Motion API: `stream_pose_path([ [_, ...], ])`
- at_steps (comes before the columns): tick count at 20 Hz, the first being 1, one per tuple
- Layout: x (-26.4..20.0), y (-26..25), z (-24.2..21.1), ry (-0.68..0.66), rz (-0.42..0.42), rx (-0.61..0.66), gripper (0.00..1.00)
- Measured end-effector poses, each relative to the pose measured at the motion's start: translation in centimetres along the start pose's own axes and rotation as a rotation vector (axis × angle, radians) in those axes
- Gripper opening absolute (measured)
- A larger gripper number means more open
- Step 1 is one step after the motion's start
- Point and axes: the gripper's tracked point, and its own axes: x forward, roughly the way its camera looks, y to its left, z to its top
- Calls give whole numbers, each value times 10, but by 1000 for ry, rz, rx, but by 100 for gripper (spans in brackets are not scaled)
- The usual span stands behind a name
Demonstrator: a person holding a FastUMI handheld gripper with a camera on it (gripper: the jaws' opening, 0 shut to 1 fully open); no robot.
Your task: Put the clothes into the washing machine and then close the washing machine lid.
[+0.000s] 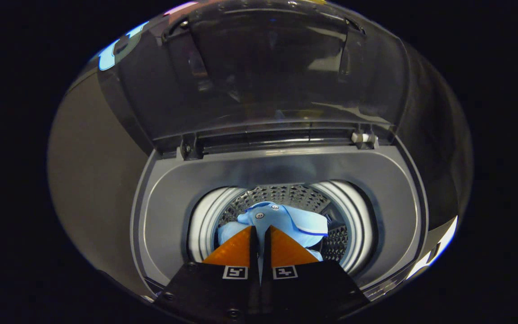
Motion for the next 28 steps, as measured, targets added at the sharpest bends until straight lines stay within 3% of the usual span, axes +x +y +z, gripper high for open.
stream_pose_path([
  [16,38,-8,-37,159,-12,24,5],
  [18,40,-21,-46,206,-69,26,7],
  [21,37,-18,-48,208,-49,34,97],
  [28,29,-22,-41,178,-47,36,98],
])
